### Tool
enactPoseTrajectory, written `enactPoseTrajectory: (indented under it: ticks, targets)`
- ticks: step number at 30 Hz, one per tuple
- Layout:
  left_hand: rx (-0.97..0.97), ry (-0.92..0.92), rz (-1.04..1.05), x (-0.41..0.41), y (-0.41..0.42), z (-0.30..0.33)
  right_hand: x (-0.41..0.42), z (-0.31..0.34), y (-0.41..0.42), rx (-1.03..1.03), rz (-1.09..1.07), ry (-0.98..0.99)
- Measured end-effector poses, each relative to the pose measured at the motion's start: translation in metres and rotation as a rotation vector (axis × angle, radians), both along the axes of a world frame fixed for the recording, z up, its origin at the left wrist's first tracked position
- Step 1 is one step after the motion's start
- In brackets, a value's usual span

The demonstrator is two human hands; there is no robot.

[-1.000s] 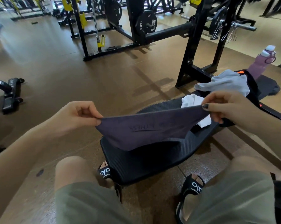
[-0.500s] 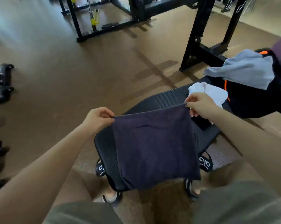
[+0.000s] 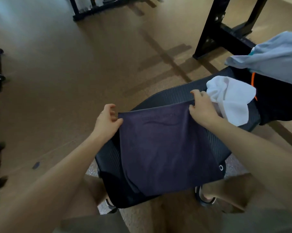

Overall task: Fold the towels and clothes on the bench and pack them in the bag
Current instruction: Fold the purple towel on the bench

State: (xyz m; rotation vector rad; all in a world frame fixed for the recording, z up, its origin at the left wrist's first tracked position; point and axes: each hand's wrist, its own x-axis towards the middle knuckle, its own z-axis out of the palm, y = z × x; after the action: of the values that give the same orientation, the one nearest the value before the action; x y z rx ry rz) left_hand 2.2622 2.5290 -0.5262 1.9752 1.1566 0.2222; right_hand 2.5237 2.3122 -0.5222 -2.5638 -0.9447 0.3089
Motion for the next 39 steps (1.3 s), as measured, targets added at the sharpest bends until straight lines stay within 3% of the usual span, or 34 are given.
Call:
enactPoseTrajectory:
  ticks: [4, 9, 13, 17, 22, 29, 35, 39]
  targets:
    - [0.207, 0.168, -0.177, -0.033, -0.058, 0.025, -0.049, 0.014, -0.037, 0.170, 0.123, 0.001]
    - [0.052, 0.288, -0.279, -0.090, -0.130, 0.019, -0.100, 0.006, -0.099, 0.040, 0.085, 0.018]
    - [0.005, 0.271, -0.222, -0.117, -0.167, 0.008, -0.126, -0.013, -0.139, -0.098, 0.008, -0.082]
    - [0.029, 0.158, -0.109, -0.119, -0.193, 0.003, -0.140, -0.025, -0.158, -0.060, -0.120, -0.042]
    - [-0.113, 0.095, 0.084, -0.114, -0.200, 0.001, -0.142, -0.025, -0.164, 0.043, -0.236, 0.072]
    - [-0.205, 0.070, 0.094, -0.131, -0.178, 0.008, -0.128, -0.022, -0.170, 0.225, -0.438, 0.477]
    - [-0.134, 0.144, -0.055, -0.147, -0.168, 0.011, -0.122, -0.019, -0.173, 0.253, -0.495, 0.517]
    - [-0.182, 0.135, -0.004, -0.147, -0.165, 0.006, -0.125, -0.018, -0.172, 0.242, -0.479, 0.481]
